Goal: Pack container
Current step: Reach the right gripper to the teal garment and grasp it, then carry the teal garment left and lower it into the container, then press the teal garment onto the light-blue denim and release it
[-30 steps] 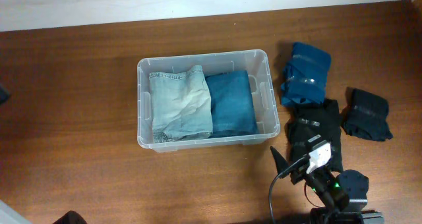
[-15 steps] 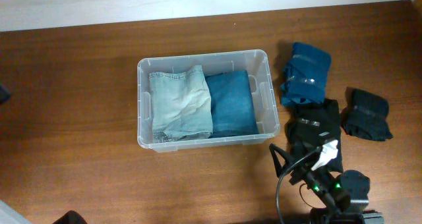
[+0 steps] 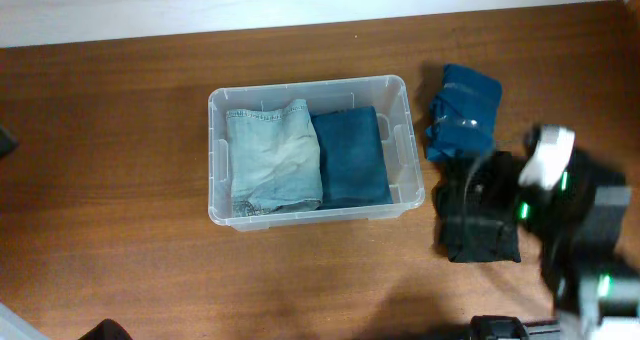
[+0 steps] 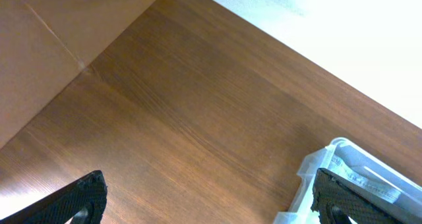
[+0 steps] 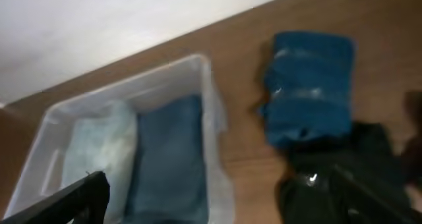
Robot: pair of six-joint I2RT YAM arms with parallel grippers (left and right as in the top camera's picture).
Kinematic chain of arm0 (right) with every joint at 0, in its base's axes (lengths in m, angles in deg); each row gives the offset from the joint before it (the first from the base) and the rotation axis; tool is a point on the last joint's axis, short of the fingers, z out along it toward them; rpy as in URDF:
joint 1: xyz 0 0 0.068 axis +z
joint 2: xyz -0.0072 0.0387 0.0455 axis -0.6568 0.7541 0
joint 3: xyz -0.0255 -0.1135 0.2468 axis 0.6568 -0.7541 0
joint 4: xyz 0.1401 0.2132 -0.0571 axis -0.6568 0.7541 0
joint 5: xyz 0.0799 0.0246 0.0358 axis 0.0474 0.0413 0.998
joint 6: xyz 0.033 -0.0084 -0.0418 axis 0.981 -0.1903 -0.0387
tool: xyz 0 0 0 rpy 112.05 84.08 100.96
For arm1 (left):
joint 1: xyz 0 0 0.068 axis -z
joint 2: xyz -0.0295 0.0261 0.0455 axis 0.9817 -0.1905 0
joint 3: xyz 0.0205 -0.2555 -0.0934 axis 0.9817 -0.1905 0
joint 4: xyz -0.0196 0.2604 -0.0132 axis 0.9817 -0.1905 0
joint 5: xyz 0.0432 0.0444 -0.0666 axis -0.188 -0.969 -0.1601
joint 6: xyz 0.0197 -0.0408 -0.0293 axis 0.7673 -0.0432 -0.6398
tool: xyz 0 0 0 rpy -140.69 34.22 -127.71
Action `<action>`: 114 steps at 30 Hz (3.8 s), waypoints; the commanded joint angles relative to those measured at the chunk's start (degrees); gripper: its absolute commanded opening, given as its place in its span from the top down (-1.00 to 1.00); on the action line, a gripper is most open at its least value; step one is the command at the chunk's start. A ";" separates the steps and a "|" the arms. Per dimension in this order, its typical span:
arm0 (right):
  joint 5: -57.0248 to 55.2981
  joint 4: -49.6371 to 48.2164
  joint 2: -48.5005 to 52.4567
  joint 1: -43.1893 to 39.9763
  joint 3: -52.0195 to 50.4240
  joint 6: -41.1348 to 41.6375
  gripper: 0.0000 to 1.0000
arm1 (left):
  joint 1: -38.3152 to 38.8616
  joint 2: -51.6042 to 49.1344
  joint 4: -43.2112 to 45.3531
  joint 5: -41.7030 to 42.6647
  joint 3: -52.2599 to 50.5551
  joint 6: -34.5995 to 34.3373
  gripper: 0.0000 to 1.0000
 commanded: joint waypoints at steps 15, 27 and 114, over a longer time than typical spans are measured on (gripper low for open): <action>16.70 6.23 51.39 -14.84 32.17 -2.40 -0.97 | -0.35 -0.09 0.00 0.22 0.20 -0.31 -1.00; 23.69 2.58 72.02 -20.63 32.17 -10.75 -0.98 | -0.35 -0.09 0.00 0.22 0.20 -0.31 -0.99; -13.46 6.64 55.21 40.13 33.48 21.68 -0.06 | -0.35 -0.07 0.00 0.22 0.20 -0.31 -0.99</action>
